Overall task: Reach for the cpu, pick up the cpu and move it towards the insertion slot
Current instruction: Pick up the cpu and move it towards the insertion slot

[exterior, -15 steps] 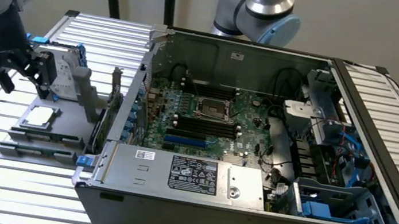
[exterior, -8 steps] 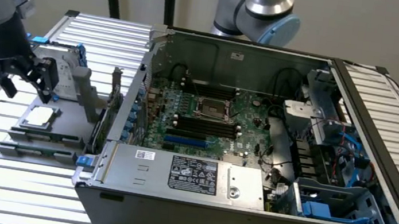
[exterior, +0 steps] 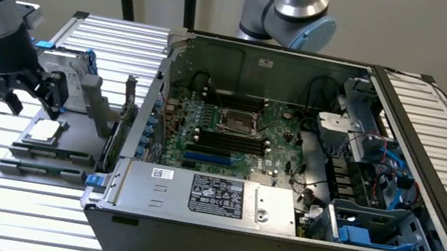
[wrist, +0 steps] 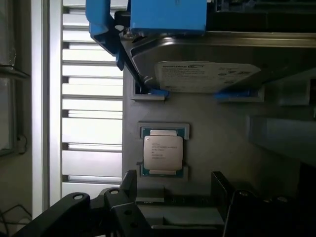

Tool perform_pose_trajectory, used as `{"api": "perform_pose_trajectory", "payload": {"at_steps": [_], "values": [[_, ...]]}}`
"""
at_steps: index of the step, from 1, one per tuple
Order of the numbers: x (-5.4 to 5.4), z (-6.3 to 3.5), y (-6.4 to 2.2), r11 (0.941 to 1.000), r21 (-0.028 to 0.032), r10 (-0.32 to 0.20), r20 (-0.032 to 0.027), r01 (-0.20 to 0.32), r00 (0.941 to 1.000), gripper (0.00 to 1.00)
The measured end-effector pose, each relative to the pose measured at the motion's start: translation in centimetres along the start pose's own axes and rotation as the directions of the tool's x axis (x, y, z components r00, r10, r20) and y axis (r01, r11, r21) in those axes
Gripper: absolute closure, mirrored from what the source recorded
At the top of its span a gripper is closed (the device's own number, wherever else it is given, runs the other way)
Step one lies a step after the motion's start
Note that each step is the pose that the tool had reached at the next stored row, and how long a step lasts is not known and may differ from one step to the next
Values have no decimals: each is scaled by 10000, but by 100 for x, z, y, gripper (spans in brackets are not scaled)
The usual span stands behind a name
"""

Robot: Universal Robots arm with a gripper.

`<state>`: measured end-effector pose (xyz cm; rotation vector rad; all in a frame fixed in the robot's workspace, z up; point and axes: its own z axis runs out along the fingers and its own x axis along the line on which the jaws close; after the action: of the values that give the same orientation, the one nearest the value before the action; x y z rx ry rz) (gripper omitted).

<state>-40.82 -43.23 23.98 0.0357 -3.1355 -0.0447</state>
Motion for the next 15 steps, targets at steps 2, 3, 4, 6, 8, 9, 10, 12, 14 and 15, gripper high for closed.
{"api": "perform_pose_trajectory", "payload": {"at_steps": [2,3,4,6,8,9,10,12,14,15], "values": [[0,38,6,10000,0,-7,0,7,10000,29],[0,56,11,10000,0,-11,0,11,10000,29],[-1,74,15,10000,0,-16,0,16,10000,29],[-1,111,24,10000,0,-25,1,25,10000,29],[-1,147,33,10000,0,-35,1,35,10000,29],[1,165,37,10000,0,-38,2,38,10000,29],[6,184,40,10000,-1,-40,3,40,10000,29],[22,221,45,10000,0,-41,4,41,10000,29],[38,256,50,10000,1,-41,4,41,10000,29],[45,275,53,10000,0,-42,7,42,10000,29]]}}
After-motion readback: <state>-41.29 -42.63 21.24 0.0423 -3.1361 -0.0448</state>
